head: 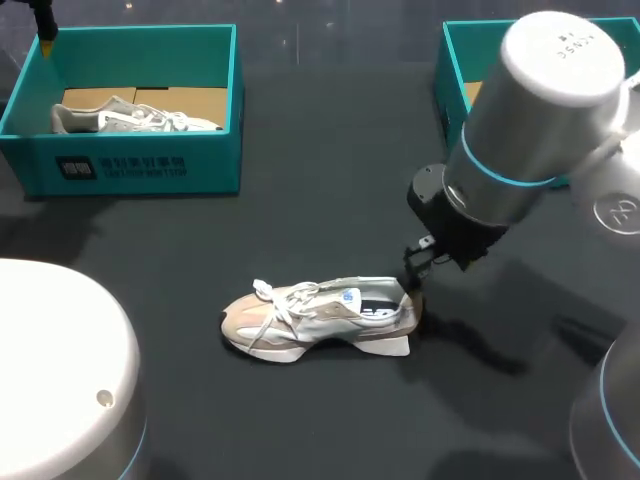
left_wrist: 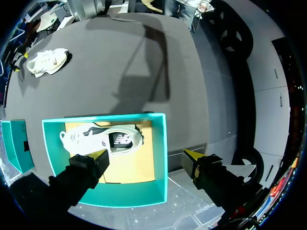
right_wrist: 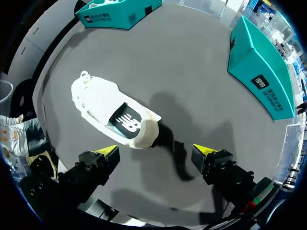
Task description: Take the shoe out of the shoebox, open the shoe tongue, remove and reinsert the insole, then place the shoe into the shoebox
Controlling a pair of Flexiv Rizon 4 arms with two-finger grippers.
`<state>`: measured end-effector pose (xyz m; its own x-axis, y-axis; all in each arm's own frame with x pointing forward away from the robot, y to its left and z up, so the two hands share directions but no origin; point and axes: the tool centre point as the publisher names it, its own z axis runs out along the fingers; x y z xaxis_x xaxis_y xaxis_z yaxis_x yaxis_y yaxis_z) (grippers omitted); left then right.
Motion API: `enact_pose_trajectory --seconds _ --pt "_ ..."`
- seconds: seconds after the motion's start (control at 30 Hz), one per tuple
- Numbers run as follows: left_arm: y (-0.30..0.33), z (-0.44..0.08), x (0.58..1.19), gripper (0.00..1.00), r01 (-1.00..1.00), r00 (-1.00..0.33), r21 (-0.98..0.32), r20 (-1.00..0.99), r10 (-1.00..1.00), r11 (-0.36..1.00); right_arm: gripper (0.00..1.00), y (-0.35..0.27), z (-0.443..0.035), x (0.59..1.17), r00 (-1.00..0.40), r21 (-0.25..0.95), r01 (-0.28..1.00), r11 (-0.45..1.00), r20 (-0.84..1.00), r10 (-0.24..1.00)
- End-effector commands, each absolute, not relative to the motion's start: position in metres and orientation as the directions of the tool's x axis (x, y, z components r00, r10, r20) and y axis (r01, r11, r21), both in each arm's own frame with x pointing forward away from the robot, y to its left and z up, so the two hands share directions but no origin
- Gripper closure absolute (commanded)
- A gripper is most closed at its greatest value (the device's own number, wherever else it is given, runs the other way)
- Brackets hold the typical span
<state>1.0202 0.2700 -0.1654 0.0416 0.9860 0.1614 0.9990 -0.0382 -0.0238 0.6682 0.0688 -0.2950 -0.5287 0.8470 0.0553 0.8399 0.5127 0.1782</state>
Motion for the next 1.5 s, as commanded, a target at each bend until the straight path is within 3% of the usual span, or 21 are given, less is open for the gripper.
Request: enact_pose_trajectory --seconds 0.03,0.27,0.67,0.8,1.07,1.5 --pt "0.271 -0.165 1.020 0.00 0.999 0.043 -0.024 0.163 0.986 -0.040 0.00 0.039 -0.297 0.660 -0.744 0.579 0.644 0.500 0.321 0.586" --pt "0.271 -0.165 1.020 0.00 0.999 0.043 -0.024 0.163 0.986 -0.040 0.00 0.019 -0.299 0.660 -0.856 0.700 0.494 0.516 0.286 0.431" --pt "0.271 -0.165 1.020 0.00 0.999 0.043 -0.024 0.163 0.986 -0.040 0.00 0.019 -0.299 0.660 -0.856 0.700 0.494 0.516 0.286 0.431" --pt "0.271 -0.165 1.020 0.00 0.999 0.043 -0.024 0.163 0.986 -0.040 0.00 0.007 -0.311 0.652 -0.897 0.820 0.371 0.436 0.196 0.396" --pt "0.271 -0.165 1.020 0.00 0.999 0.043 -0.024 0.163 0.986 -0.040 0.00 -0.009 -0.332 0.638 -0.914 0.915 0.212 0.344 0.061 0.402" --pt "0.271 -0.165 1.020 0.00 0.999 0.043 -0.024 0.163 0.986 -0.040 0.00 -0.010 -0.338 0.639 -0.933 0.912 0.182 0.368 0.042 0.357"
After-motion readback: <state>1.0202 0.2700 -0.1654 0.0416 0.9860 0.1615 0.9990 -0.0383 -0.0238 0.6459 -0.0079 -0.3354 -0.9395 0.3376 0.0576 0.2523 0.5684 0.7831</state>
